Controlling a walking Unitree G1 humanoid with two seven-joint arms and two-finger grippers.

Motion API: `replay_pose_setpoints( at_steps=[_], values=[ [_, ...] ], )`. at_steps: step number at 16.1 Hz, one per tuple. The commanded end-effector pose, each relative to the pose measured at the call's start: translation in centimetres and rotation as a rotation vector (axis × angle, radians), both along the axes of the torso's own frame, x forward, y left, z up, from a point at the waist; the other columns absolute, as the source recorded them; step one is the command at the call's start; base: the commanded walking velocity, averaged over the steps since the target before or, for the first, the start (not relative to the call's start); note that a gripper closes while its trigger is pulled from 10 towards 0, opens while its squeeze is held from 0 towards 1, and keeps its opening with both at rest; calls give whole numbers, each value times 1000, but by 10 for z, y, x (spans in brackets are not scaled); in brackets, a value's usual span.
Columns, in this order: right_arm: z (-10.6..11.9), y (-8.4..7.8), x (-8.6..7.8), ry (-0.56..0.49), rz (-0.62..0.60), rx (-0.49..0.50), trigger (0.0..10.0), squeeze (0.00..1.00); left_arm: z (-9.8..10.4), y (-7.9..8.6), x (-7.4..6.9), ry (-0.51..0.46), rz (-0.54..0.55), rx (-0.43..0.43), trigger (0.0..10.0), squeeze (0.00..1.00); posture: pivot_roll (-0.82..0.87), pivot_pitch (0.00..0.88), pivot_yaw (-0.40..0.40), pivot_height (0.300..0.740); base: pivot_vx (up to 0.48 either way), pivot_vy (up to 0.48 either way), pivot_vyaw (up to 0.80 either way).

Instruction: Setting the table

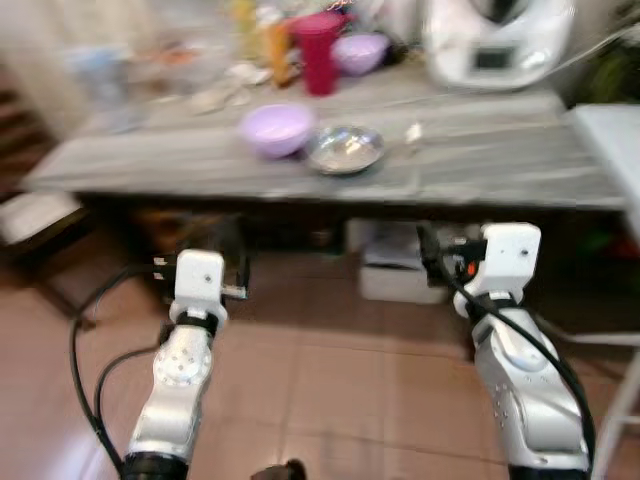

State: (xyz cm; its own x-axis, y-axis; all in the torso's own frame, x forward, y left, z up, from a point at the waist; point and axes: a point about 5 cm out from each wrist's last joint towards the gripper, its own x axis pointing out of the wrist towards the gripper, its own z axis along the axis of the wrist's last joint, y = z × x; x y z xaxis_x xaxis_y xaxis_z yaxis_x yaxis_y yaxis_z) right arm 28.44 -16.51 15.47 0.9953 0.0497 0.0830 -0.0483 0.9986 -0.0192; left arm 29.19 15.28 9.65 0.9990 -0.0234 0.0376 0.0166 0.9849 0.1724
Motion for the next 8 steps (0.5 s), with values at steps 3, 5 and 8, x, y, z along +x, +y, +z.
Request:
replay_pose_setpoints(
  at_steps=[3,5,8],
  values=[
    [4,-1,2,-16,-11,25,10000,0,3,-4,2,-31,-24,-9,10000,0,-244,65,68,740,-182,0,198],
    [4,-1,3,-15,-13,23,10000,0,6,-7,3,-37,-64,-72,10000,0,-243,65,64,740,0,0,0],
    [3,-4,4,-8,-28,11,10000,0,9,-15,4,-52,-125,-93,10000,0,-242,65,60,740,0,0,0]
  ],
)
